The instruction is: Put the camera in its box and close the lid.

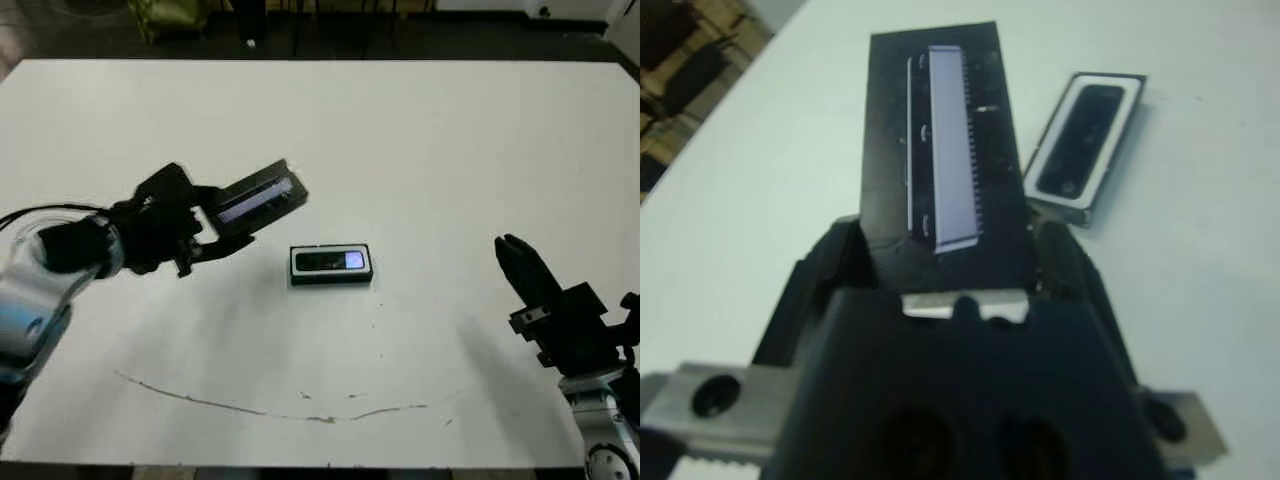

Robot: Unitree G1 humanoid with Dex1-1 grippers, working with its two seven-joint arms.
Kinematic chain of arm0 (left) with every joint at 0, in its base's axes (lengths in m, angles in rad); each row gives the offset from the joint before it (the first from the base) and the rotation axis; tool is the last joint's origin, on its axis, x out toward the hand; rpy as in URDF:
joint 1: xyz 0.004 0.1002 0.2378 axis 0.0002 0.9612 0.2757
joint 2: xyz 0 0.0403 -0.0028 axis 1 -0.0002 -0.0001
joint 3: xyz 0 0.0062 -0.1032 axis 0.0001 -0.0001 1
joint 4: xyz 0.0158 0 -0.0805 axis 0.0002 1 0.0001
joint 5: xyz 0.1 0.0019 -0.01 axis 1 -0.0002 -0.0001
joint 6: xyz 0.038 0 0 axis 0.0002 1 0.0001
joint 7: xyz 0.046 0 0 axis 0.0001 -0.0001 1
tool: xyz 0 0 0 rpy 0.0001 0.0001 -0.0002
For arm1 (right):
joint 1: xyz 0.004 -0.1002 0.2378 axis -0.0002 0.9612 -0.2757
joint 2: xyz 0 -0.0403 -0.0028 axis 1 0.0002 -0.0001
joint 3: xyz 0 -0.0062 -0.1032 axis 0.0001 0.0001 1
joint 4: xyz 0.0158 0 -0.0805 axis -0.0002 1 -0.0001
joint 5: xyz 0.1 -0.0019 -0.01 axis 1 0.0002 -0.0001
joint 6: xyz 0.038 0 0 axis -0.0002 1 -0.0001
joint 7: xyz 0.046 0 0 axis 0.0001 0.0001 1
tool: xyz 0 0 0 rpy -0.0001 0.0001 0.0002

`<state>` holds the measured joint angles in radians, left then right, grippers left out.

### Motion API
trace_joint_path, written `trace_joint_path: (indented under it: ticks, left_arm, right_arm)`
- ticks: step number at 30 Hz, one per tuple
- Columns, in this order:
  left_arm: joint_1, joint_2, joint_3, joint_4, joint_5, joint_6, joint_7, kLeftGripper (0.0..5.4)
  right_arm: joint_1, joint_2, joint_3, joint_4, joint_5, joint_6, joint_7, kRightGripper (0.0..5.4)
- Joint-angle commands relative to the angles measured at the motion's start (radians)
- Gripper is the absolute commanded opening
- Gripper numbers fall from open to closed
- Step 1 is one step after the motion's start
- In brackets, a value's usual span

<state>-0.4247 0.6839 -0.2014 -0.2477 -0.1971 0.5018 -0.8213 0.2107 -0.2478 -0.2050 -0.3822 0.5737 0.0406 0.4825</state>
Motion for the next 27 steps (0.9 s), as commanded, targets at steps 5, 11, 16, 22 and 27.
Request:
trace_joint_path:
  ticks: [5, 11, 16, 22, 27]
  left_arm:
    - [-0.047, -0.065, -0.071, 0.126, 0.043, -0.031, -0.038, 2.33]
    - [-0.049, -0.075, -0.086, 0.164, 0.057, -0.047, -0.071, 2.33]
    - [-0.044, -0.083, -0.078, 0.207, 0.055, -0.087, -0.102, 2.33]
    - [-0.05, -0.1, -0.063, 0.287, 0.034, -0.152, -0.156, 2.33]
    - [-0.067, -0.117, -0.044, 0.371, 0.021, -0.191, -0.184, 2.33]
  right_arm:
    - [0.021, -0.001, 0.011, -0.007, -0.011, 0.031, -0.011, 0.0]
    - [0.018, -0.002, 0.017, -0.002, -0.017, 0.023, -0.004, 0.0]
    - [0.016, 0.002, 0.018, 0.011, -0.018, 0.014, 0.008, 0.0]
    - [0.02, 0.0, 0.015, 0.001, -0.014, 0.038, -0.004, 0.0]
    - [0.013, -0.001, 0.017, 0.012, -0.013, 0.04, 0.003, 0.0]
